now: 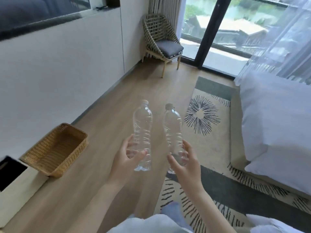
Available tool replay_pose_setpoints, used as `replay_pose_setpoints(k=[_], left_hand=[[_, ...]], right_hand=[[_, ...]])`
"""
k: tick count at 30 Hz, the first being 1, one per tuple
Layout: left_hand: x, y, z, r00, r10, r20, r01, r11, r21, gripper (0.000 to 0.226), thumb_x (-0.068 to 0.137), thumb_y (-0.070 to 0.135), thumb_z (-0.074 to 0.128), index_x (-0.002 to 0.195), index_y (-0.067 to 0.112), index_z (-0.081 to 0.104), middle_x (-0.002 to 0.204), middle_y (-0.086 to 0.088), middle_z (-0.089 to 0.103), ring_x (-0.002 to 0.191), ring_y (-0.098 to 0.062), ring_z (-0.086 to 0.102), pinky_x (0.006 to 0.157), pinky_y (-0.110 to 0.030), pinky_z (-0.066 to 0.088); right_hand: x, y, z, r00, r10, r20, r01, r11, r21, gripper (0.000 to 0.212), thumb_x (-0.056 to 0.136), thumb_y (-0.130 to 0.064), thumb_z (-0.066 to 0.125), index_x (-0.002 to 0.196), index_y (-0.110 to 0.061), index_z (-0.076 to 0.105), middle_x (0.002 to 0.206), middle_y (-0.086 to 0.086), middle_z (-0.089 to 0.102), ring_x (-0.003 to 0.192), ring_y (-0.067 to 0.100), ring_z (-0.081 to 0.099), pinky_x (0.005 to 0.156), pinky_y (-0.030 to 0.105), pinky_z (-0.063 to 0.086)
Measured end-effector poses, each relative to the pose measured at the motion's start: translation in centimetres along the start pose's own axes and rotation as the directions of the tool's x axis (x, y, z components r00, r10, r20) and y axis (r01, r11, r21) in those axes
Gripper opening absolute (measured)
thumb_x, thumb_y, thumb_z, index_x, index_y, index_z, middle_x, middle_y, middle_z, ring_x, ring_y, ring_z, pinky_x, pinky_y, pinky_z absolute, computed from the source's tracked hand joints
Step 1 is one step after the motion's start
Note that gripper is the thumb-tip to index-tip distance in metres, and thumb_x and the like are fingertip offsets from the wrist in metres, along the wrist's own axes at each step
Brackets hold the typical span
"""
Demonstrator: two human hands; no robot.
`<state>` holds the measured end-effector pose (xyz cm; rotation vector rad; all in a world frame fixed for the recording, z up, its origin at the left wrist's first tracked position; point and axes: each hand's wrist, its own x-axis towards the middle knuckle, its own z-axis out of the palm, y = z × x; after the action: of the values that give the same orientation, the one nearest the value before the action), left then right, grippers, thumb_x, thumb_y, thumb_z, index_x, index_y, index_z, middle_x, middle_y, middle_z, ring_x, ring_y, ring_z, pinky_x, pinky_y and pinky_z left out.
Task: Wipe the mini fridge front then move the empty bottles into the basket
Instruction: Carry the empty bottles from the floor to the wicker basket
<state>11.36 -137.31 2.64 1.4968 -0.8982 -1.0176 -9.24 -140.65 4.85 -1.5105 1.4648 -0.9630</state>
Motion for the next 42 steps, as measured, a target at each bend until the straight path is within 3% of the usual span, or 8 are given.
replay_pose_setpoints(k=[3, 12, 19, 26, 29, 33, 36, 42], left_hand=[[3.7, -0.3, -1.4, 0.994, -0.057, -0.098, 0.054, 0.998, -0.038, 0.065, 0.061, 0.060, 0.077, 0.119, 0.066, 0.047, 0.124, 0.029, 0.059, 0.104, 0.010, 0.060, 0.083, -0.021, 0.051], [16.0, -1.6, -4.9, 0.882, -0.164, -0.442, 0.121, 0.985, -0.124, 0.071, 0.064, 0.067, 0.073, 0.128, 0.064, 0.045, 0.135, 0.033, 0.048, 0.124, 0.011, 0.048, 0.092, -0.028, 0.048], [22.1, -0.2, -7.0, 0.638, -0.229, -0.735, 0.083, 0.970, -0.231, 0.075, 0.058, 0.070, 0.080, 0.125, 0.062, 0.048, 0.129, 0.026, 0.057, 0.103, 0.010, 0.062, 0.062, -0.015, 0.055], [23.6, -1.3, -10.6, 0.336, -0.323, -0.885, 0.053, 0.944, -0.325, 0.072, 0.054, 0.056, 0.082, 0.119, 0.056, 0.051, 0.125, 0.013, 0.060, 0.087, 0.014, 0.064, 0.055, -0.007, 0.049], [23.5, -1.9, -13.0, 0.328, -0.386, -0.862, 0.057, 0.919, -0.390, 0.075, 0.053, 0.065, 0.081, 0.120, 0.063, 0.047, 0.126, 0.021, 0.056, 0.097, 0.006, 0.066, 0.058, -0.021, 0.058], [23.6, -3.6, -17.8, 0.302, -0.404, -0.863, 0.081, 0.913, -0.399, 0.077, 0.070, 0.056, 0.083, 0.136, 0.047, 0.045, 0.128, 0.018, 0.058, 0.098, -0.003, 0.069, 0.062, -0.023, 0.058], [24.2, -5.5, -22.7, 0.284, -0.429, -0.858, 0.107, 0.903, -0.416, 0.073, 0.076, 0.046, 0.081, 0.139, 0.042, 0.045, 0.127, 0.016, 0.059, 0.089, 0.003, 0.070, 0.057, -0.020, 0.056], [26.3, -8.4, -34.7, 0.316, -0.502, -0.805, 0.155, 0.864, -0.478, 0.071, 0.079, 0.038, 0.080, 0.141, 0.036, 0.045, 0.121, 0.019, 0.056, 0.079, 0.014, 0.066, 0.053, -0.012, 0.052]], right_hand=[[5.7, -1.0, 3.3, 0.996, -0.026, 0.086, 0.025, 1.000, 0.012, 0.072, 0.082, -0.021, 0.083, 0.145, -0.019, 0.048, 0.133, -0.008, 0.059, 0.111, 0.003, 0.058, 0.097, 0.037, 0.052], [24.4, -2.0, 15.0, 0.868, -0.142, 0.475, 0.135, 0.990, 0.050, 0.066, 0.081, -0.027, 0.083, 0.140, -0.030, 0.051, 0.131, -0.017, 0.058, 0.108, -0.003, 0.058, 0.090, 0.014, 0.046], [35.8, -7.4, 24.5, 0.617, -0.240, 0.750, 0.264, 0.960, 0.090, 0.064, 0.080, -0.026, 0.082, 0.137, -0.030, 0.052, 0.125, -0.013, 0.061, 0.106, -0.002, 0.060, 0.090, 0.023, 0.050], [37.9, -10.0, 33.2, 0.402, -0.241, 0.883, 0.247, 0.958, 0.148, 0.059, 0.082, -0.020, 0.081, 0.130, -0.038, 0.052, 0.115, -0.023, 0.061, 0.100, -0.005, 0.059, 0.078, 0.016, 0.052], [37.3, -10.4, 36.8, 0.342, -0.199, 0.919, 0.221, 0.967, 0.127, 0.058, 0.082, -0.019, 0.081, 0.132, -0.031, 0.054, 0.117, -0.015, 0.063, 0.103, 0.002, 0.061, 0.087, 0.032, 0.056], [35.9, -10.9, 42.6, 0.286, -0.182, 0.941, 0.235, 0.965, 0.116, 0.060, 0.082, -0.019, 0.081, 0.136, -0.026, 0.054, 0.121, -0.012, 0.063, 0.106, 0.006, 0.061, 0.085, 0.029, 0.057], [34.6, -11.5, 47.8, 0.287, -0.165, 0.944, 0.233, 0.968, 0.098, 0.057, 0.083, -0.019, 0.080, 0.134, -0.027, 0.055, 0.120, -0.012, 0.064, 0.105, 0.007, 0.063, 0.081, 0.024, 0.056], [31.3, -13.8, 58.9, 0.327, -0.080, 0.942, 0.204, 0.979, 0.012, 0.052, 0.084, -0.025, 0.080, 0.127, -0.038, 0.054, 0.119, -0.008, 0.066, 0.107, 0.016, 0.065, 0.091, 0.048, 0.056]])
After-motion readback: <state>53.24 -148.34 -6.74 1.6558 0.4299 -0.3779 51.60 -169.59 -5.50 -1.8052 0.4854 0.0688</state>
